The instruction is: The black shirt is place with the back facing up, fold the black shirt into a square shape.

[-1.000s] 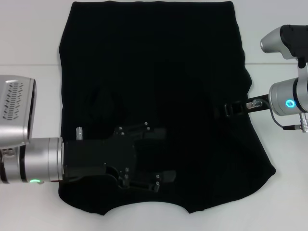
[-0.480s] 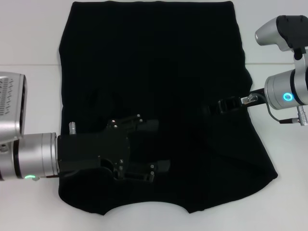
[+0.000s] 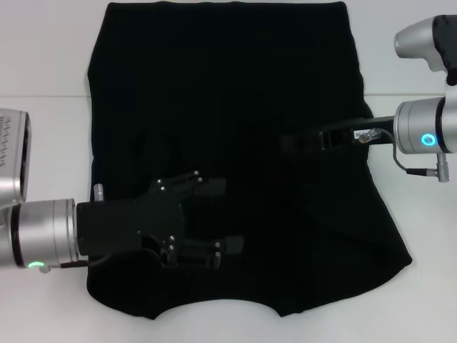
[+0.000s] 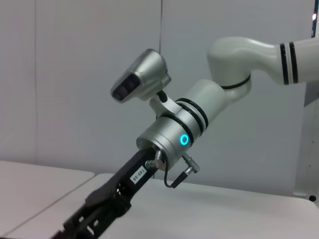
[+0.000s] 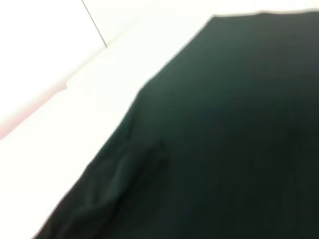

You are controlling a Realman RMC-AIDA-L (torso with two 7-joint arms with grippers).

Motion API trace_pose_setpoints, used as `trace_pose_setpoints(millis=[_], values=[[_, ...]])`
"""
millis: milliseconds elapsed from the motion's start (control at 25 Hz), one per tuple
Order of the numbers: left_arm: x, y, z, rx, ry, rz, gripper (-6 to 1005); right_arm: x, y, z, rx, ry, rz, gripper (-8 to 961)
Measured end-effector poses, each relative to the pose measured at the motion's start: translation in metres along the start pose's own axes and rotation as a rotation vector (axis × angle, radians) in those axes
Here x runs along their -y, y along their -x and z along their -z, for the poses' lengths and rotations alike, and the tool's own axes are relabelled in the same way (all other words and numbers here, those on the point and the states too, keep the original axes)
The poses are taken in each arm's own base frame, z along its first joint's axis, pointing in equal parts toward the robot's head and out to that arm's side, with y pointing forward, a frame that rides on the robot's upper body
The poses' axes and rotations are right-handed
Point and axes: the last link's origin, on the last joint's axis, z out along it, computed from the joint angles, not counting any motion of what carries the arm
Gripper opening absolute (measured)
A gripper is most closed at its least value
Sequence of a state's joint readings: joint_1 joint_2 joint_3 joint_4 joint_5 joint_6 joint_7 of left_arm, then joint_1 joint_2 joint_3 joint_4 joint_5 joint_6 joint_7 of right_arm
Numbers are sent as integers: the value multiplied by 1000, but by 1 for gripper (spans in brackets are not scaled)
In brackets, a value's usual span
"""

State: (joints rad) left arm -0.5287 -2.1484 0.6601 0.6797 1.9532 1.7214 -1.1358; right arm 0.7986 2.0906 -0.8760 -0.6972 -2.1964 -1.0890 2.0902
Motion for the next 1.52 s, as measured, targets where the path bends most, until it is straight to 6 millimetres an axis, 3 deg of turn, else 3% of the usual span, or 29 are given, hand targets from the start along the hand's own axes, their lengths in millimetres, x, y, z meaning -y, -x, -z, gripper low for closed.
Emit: trace_pose_setpoints(millis=[360,600,880,1240,1520], values=[[-7,11,18,23,-39,55,941,-8,-23,-3,187,112,66,820],[-9,23,41,95,-92,93,939,-21,-33,-11,192,177,144,917],[0,34,55,275,-127,79,937,-34,-36,-7,188,280,181,919],[23,37,50,423,-194,15,934,-34,-28,-5,195,280,176,918],[28,40,43,528,-196,-11,935,-33,-23,-4,208,269,187,915]])
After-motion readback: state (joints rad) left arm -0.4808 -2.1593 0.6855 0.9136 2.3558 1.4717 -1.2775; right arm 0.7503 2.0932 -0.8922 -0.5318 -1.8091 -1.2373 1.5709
